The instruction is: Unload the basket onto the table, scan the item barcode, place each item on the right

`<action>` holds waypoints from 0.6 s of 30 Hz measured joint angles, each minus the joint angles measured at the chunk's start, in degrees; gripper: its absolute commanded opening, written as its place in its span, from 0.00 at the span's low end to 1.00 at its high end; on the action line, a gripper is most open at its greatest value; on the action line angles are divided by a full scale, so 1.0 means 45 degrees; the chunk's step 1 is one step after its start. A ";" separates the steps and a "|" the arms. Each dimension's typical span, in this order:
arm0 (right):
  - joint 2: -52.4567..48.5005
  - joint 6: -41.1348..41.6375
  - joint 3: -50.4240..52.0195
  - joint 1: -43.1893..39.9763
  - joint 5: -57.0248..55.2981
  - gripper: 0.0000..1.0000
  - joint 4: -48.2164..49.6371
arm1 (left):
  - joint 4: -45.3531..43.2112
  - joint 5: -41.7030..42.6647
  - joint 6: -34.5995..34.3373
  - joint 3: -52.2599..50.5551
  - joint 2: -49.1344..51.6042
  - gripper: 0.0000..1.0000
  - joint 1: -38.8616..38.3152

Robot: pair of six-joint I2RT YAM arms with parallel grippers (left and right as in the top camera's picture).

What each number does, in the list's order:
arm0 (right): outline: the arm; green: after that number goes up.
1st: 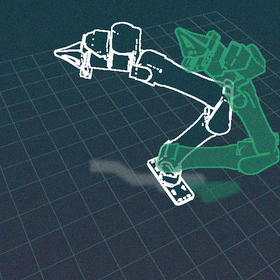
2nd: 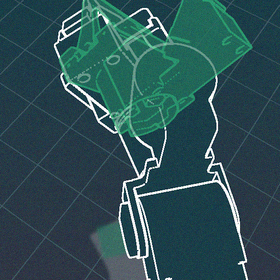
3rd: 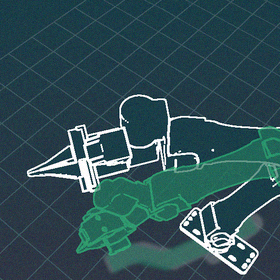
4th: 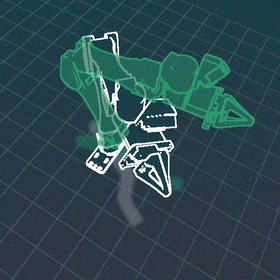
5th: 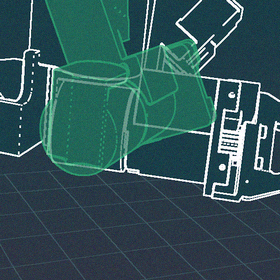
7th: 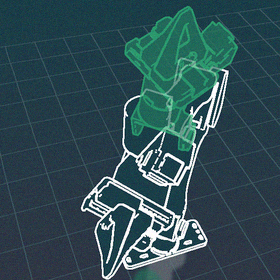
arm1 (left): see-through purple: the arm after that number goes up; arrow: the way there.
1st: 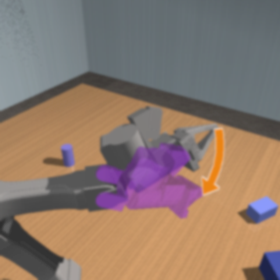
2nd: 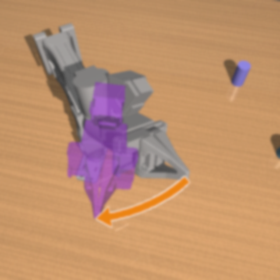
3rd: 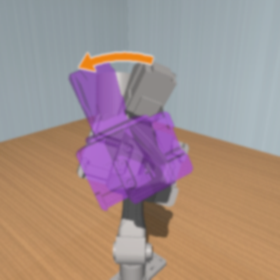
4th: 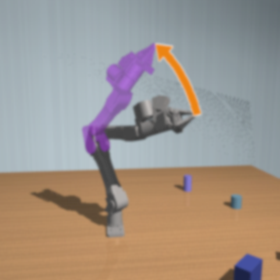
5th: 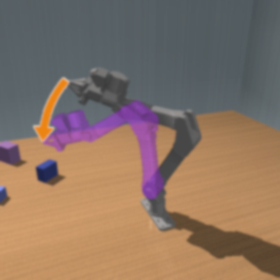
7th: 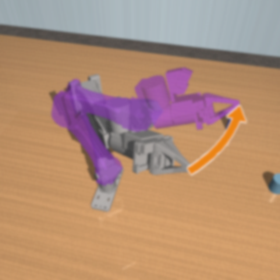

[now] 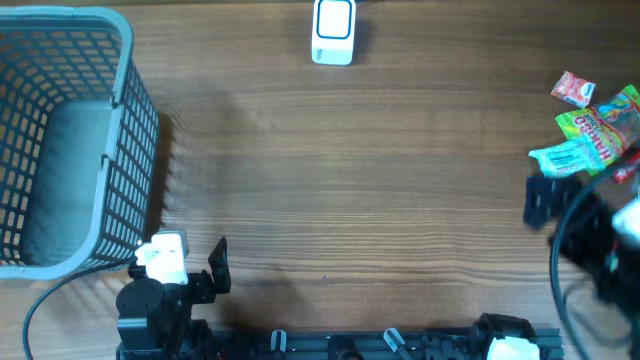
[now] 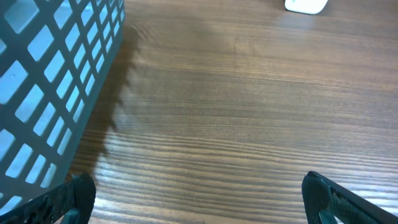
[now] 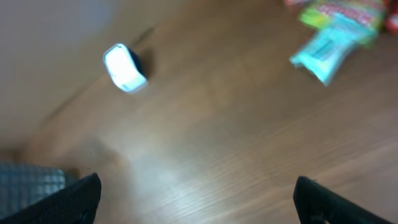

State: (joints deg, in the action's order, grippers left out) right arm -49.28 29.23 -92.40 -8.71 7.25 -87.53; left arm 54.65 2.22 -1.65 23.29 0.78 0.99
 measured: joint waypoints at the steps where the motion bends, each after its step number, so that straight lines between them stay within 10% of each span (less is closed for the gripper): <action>1: 0.0287 0.0000 0.0000 0.0005 -0.0160 1.00 -0.0612 | 0.0005 0.0000 -0.0005 0.0000 0.0000 1.00 0.0000; 10: 0.1365 -0.1899 0.1258 0.0005 -0.0767 0.95 0.1273 | 0.0005 0.0000 0.0000 0.0000 0.0000 1.00 0.0000; 18: 0.8714 -0.3225 1.0200 0.0986 -0.0078 1.00 1.2526 | 0.0005 0.0000 0.0000 -0.0010 0.0000 1.00 0.0000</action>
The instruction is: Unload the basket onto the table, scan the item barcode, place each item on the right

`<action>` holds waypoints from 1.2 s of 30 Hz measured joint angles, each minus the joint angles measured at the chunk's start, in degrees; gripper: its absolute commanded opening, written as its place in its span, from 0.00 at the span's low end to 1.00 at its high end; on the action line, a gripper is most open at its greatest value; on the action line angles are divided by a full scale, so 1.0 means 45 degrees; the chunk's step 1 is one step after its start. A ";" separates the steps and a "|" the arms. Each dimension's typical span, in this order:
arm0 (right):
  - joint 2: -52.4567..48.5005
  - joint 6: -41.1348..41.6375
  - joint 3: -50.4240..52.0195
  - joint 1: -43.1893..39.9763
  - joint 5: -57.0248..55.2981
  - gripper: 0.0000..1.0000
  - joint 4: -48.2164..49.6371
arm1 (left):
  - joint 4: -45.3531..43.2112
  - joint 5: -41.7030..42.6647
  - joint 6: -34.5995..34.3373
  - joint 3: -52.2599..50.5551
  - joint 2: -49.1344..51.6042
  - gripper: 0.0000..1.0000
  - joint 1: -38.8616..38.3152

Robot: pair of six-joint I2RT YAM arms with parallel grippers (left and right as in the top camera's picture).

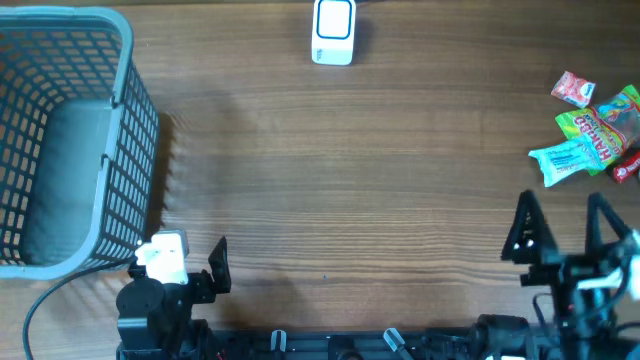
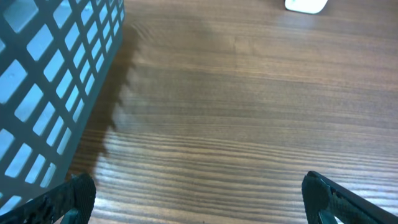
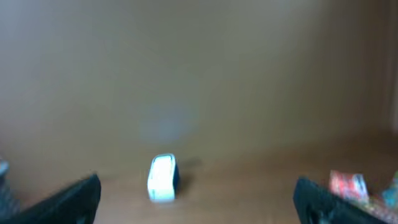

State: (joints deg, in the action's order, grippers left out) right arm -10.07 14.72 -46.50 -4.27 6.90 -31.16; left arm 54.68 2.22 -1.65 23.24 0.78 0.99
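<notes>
A white barcode scanner [image 1: 333, 32] stands at the table's far edge, also in the right wrist view as a scanner [image 3: 163, 178] and cut off at the top of the left wrist view [image 2: 305, 5]. Several snack packets [image 1: 590, 135] lie at the far right; a red one [image 3: 347, 185] shows in the right wrist view. My right gripper [image 1: 562, 232] [image 3: 198, 202] is open near the front right, short of the packets, holding nothing. My left gripper [image 2: 199, 199] is open and empty at the front left beside the basket; overhead shows only one of its fingers [image 1: 218, 265].
A grey mesh basket [image 1: 62, 140] fills the left side, its wall close to the left gripper's finger [image 2: 56, 74]. The arms' mounts run along the front edge.
The right gripper has moved from beside the packets at the right edge back toward the front edge, and its camera now looks level across the table. The left arm has not moved.
</notes>
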 measured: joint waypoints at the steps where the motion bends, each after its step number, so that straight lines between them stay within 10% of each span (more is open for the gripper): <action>1: 0.0500 -0.0209 0.0738 0.0019 0.0112 1.00 0.1059 | 0.0005 0.0000 0.0000 0.0000 0.0000 1.00 0.0000; 19: 0.1991 -0.4114 0.9855 0.0447 0.0481 1.00 1.0438 | 0.0005 0.0000 -0.0005 -0.0005 0.0000 1.00 0.0000; 36: 0.1953 -0.5056 1.0253 0.0457 -0.0753 1.00 0.6878 | 0.0000 0.0000 0.0000 -0.0005 0.0000 1.00 0.0000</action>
